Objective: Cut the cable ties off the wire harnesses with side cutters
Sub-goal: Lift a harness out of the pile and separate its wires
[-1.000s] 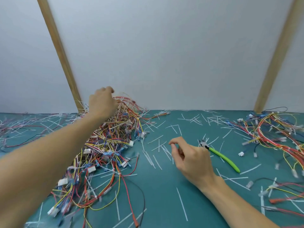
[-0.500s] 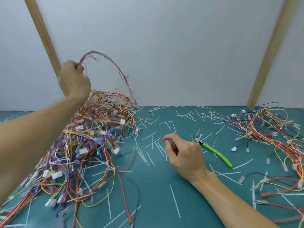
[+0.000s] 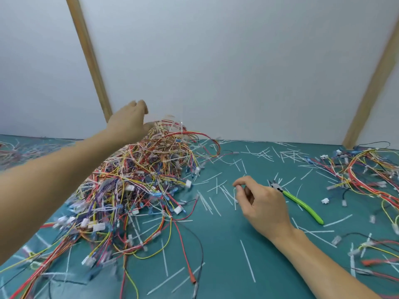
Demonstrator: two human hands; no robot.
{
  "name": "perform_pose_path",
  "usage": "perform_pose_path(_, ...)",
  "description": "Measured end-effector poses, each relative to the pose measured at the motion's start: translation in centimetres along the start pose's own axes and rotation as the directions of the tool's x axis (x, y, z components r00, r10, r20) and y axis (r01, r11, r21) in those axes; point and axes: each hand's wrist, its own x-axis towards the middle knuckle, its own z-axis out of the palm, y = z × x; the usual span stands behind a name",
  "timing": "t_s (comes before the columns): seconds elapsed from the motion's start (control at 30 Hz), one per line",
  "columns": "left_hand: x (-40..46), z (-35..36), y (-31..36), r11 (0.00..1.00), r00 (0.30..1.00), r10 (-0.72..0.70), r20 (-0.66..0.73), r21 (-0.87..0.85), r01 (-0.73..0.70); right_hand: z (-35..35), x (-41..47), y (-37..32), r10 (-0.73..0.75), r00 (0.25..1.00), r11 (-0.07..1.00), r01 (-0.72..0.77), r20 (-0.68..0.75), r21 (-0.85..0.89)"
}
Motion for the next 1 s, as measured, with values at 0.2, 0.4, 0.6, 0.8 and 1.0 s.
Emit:
perform_pose_path(0.2,-2.8,0.5,-4.6,0.99,0.891,-0.14,0.431,0.09,0.111,-0.4,0.5,-1.2,0.031,1.0,0.999,-0.031,-0.002,-0.042)
perform_pose_path(0.4,-4.6,1.0,-5.5,0.928,0.913,-0.191,0.361,-0.238,0.288,2.0,4.9,-6.0,-0.081,0.989,0.991,0.093,0.122,-0.097)
perform_pose_path(0.6,-5.0,1.3,-1.3,0.983,0.994,-0.053,-0.099,0.169,0.07,7.5,13.9,-10.2,-0.026,0.925,0.995,0.059,0.38,-0.075)
perform_pose_path(0.8,-4.9,1.7,-0.9,0.993,0.997,0.071,-0.017,0.092,-0.069,10.5,16.3,-10.8,0.071,0.851,0.984,0.025,0.52,-0.175)
perform_pose_path(1.0,-5.3,2.1,-3.4,0.932,0.963,0.244,0.111,0.249,-0.265,10.1,15.7,-10.9,0.008,0.907,0.996,0.029,0.42,-0.082)
